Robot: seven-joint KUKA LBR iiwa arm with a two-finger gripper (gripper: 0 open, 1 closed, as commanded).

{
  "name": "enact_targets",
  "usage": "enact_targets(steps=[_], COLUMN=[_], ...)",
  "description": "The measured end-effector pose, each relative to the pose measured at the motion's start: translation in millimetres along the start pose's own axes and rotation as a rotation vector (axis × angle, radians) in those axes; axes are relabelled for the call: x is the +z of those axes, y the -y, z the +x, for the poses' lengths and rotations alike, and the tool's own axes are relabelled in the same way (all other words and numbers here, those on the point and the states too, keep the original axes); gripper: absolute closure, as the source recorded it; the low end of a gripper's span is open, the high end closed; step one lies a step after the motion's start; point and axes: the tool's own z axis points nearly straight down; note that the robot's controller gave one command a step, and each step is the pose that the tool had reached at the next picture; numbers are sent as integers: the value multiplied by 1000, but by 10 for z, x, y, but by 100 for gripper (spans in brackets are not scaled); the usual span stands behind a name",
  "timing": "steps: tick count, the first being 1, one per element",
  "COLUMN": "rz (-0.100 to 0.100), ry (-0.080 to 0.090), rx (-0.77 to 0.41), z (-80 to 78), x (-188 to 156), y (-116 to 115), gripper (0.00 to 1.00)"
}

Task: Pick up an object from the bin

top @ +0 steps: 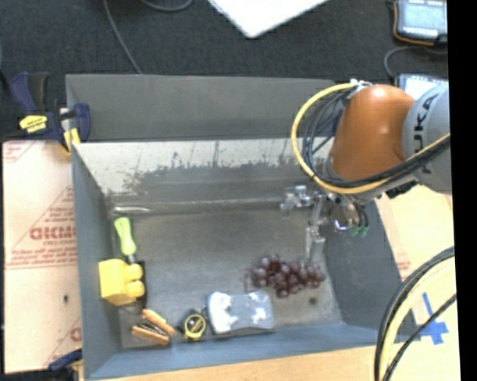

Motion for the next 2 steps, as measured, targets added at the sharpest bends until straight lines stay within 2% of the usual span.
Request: enact_targets(steps=[1, 2], rz=[-1, -1], ry=[-2, -5], rx=[-75, -40], z=[289, 419], x=[519, 832], y=[144, 133], gripper=[0, 0])
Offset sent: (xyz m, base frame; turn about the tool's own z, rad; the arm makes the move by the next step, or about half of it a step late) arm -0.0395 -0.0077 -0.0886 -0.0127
